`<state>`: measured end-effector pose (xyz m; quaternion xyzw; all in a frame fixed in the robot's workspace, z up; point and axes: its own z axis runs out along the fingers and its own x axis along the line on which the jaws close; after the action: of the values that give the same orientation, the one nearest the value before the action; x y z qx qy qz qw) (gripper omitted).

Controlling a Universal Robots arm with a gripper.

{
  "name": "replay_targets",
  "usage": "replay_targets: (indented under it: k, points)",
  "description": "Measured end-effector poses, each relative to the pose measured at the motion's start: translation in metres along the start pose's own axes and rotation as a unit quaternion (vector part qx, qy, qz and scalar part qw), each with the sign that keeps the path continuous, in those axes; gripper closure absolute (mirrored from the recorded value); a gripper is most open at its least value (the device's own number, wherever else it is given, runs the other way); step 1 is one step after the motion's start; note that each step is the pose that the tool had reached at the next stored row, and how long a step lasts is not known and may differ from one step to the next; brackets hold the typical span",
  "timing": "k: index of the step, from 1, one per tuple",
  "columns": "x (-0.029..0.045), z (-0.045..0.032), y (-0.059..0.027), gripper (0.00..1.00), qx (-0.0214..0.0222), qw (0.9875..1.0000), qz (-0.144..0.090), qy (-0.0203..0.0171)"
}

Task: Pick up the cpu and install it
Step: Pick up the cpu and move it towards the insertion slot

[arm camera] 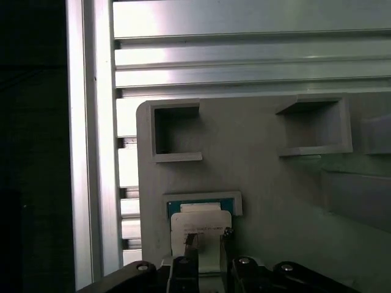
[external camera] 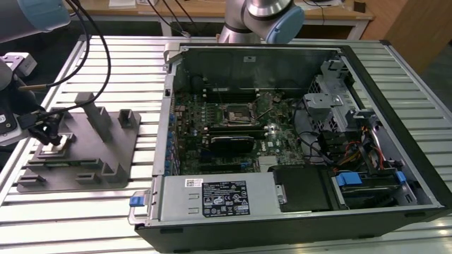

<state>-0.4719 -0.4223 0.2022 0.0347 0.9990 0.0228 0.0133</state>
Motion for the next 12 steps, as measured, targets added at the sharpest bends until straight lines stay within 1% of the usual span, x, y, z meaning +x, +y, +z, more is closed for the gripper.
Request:
replay_targets:
  k: [1, 2, 3, 5, 6, 7, 12]
  points:
    - [0.0, 0.0, 0.0, 0.71, 0.0, 1.0, 0.0, 0.0001]
    - [0.0, 0.0, 0.0, 0.65, 0.0, 1.0, 0.0, 0.0]
    - [0.0, 0.0, 0.0, 0.65, 0.0, 1.0, 0.0, 0.0]
    - [0.0, 0.0, 0.0, 0.53, -0.0001, 1.0, 0.0, 0.0]
    - [0.0, 0.0, 0.0, 0.53, -0.0001, 1.0, 0.0, 0.0001]
    - [0.0, 0.0, 0.0, 0.47, -0.0001, 1.0, 0.0, 0.0]
    - [0.0, 0.0002, 0.0, 0.47, -0.0002, 1.0, 0.0, 0.0]
